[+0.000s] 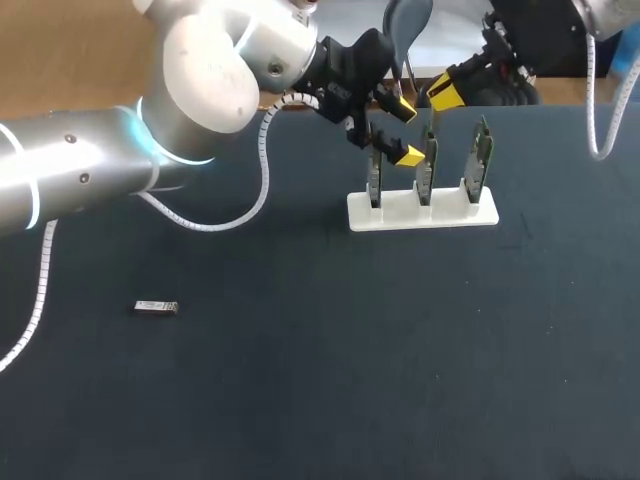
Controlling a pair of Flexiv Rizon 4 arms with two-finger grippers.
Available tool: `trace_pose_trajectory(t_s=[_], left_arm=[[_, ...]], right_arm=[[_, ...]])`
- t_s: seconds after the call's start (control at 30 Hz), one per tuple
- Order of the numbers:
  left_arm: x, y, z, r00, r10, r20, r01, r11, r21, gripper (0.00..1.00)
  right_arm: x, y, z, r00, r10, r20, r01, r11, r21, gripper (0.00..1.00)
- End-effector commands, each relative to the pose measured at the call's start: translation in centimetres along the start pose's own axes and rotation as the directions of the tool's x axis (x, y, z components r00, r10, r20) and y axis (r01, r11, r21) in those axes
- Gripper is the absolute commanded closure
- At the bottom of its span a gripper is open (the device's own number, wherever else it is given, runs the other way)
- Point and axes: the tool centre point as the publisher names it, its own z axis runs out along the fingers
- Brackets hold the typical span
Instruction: Pick up the optical module with the left hand, and insert it into the network port with the right hand.
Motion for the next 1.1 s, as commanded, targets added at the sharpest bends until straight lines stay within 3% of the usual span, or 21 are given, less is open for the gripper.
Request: trace_pose_trajectory(t_s=[0.03, 0.43, 1.1], left_arm=[[-0.13, 0.18, 0.06, 1.000, -0.002, -0.006, 0.002, 1.000, 0.003, 0.00], [-0.13, 0.18, 0.06, 1.000, -0.002, -0.006, 0.002, 1.000, 0.003, 0.00], [-0.13, 0.18, 0.06, 1.000, -0.002, -0.006, 0.002, 1.000, 0.003, 0.00]], right_arm=[[0.03, -0.32, 0.41, 1.000, 0.000, -0.010, 0.000, 1.000, -0.012, 1.00], [0.25, -0.11, 0.74, 0.999, 0.002, -0.045, -0.003, 1.000, -0.011, 1.00], [0.80, 0.29, 0.96, 0.998, 0.059, -0.027, -0.057, 0.997, 0.049, 1.00]])
